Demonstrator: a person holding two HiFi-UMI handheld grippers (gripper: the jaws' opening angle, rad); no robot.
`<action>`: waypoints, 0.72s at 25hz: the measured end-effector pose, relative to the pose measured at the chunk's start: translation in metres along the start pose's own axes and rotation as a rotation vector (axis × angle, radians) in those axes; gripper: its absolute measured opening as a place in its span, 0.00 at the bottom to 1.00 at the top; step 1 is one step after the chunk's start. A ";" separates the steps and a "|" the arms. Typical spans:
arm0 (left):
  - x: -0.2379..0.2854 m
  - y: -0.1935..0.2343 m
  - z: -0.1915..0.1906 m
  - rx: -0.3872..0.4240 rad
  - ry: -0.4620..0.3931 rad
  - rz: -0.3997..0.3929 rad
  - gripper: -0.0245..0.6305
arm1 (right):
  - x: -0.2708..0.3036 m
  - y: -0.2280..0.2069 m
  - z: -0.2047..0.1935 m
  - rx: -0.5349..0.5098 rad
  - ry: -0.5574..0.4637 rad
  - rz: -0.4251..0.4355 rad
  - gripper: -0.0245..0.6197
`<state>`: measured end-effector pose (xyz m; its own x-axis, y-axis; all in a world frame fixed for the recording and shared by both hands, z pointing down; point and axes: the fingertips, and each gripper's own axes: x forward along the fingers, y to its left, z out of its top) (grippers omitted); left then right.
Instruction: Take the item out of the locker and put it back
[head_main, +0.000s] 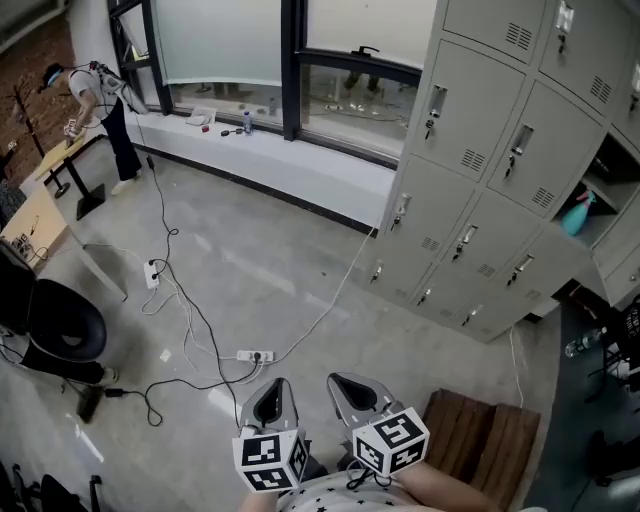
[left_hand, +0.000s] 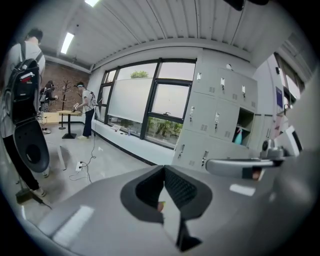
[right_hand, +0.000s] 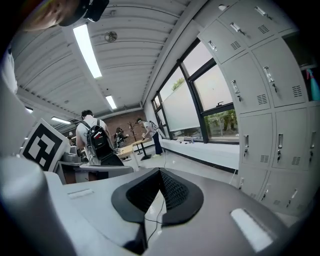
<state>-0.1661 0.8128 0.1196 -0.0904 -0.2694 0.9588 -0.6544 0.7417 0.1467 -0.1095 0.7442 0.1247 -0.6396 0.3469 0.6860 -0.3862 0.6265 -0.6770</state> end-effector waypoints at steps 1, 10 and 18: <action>0.014 -0.019 0.003 0.003 0.002 -0.006 0.05 | -0.006 -0.023 0.006 -0.003 -0.003 -0.010 0.04; 0.137 -0.223 0.010 0.089 0.029 -0.222 0.05 | -0.096 -0.228 0.030 0.028 -0.056 -0.224 0.04; 0.200 -0.379 -0.005 0.239 0.111 -0.481 0.05 | -0.185 -0.355 0.027 0.145 -0.122 -0.493 0.04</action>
<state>0.0674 0.4809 0.2564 0.3322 -0.4680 0.8189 -0.7557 0.3875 0.5280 0.1276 0.4389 0.2310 -0.4279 -0.0540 0.9022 -0.7432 0.5891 -0.3172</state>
